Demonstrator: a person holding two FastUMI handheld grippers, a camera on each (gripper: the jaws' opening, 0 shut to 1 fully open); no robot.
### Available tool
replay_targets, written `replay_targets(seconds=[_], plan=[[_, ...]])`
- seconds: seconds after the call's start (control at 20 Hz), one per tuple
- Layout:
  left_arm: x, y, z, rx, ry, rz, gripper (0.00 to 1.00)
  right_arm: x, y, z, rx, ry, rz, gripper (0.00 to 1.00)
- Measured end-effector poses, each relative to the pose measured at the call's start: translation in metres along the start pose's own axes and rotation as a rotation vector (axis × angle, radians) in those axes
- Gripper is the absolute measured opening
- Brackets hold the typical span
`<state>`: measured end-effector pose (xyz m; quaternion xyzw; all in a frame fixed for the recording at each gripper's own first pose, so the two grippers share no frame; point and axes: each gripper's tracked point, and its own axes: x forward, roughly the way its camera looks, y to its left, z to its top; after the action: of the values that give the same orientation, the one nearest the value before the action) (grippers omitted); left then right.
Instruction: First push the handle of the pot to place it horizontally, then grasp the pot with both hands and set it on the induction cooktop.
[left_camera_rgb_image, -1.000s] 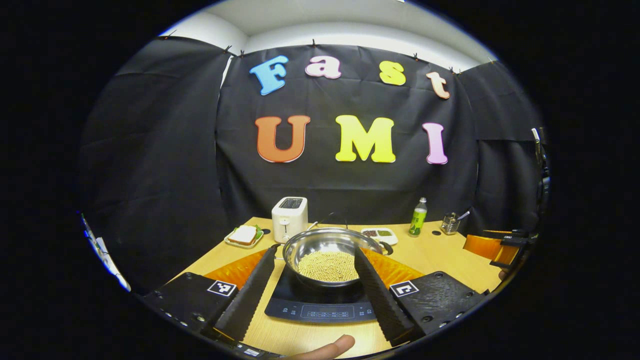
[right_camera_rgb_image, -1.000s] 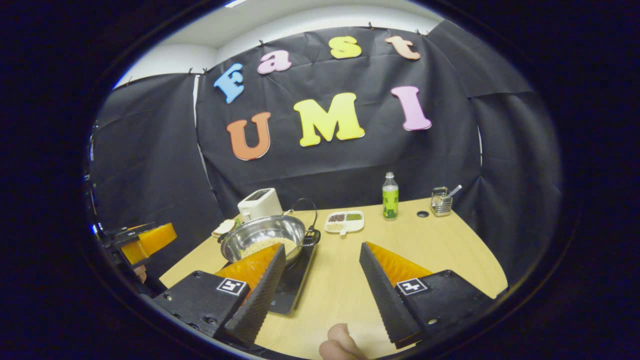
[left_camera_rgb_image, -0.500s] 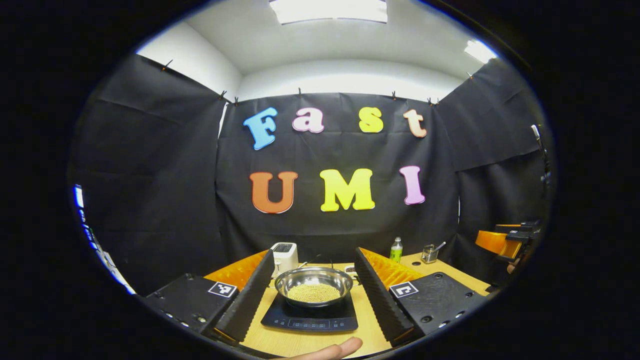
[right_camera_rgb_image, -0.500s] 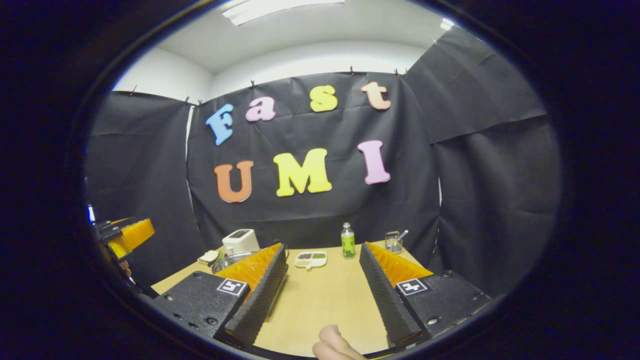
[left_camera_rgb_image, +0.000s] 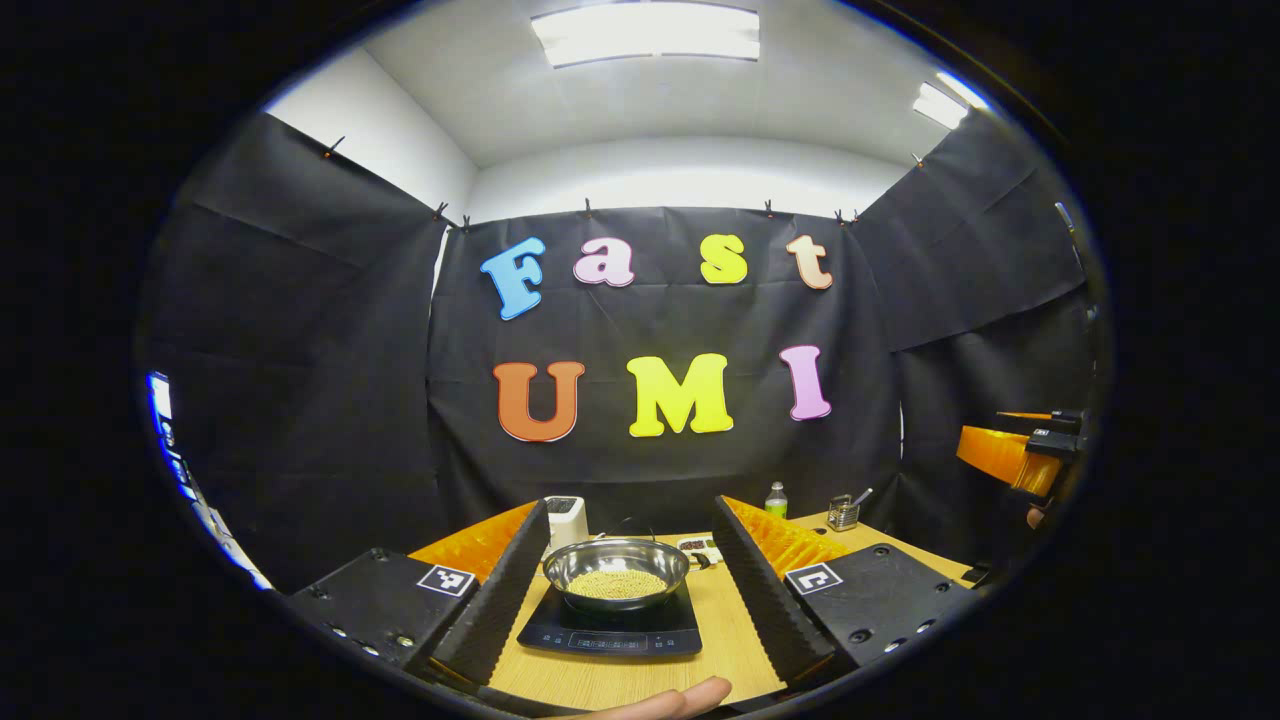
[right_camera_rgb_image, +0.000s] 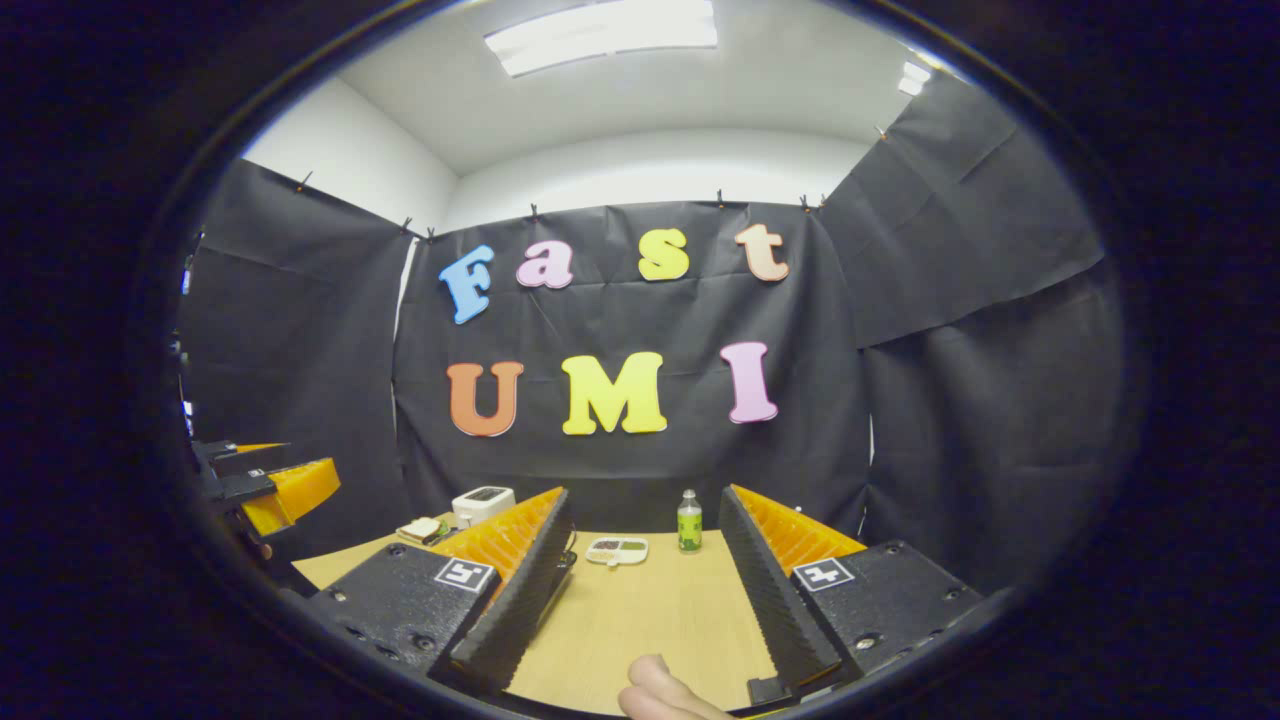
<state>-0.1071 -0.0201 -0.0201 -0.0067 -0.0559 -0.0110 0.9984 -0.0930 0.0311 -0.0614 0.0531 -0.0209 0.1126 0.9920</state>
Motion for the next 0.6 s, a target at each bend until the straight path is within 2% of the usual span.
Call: replay_targets(seconds=[0.15, 0.6], plan=[[-0.001, 0.003, -0.006, 0.012, 0.006, -0.009, 0.96, 0.004, 0.010, -0.009, 0.002, 0.016, 0.018, 0.92], [0.005, 0.029, -0.026, -0.009, 0.051, 0.041, 0.96, 0.014, 0.017, -0.015, 0.025, 0.022, 0.013, 0.92]])
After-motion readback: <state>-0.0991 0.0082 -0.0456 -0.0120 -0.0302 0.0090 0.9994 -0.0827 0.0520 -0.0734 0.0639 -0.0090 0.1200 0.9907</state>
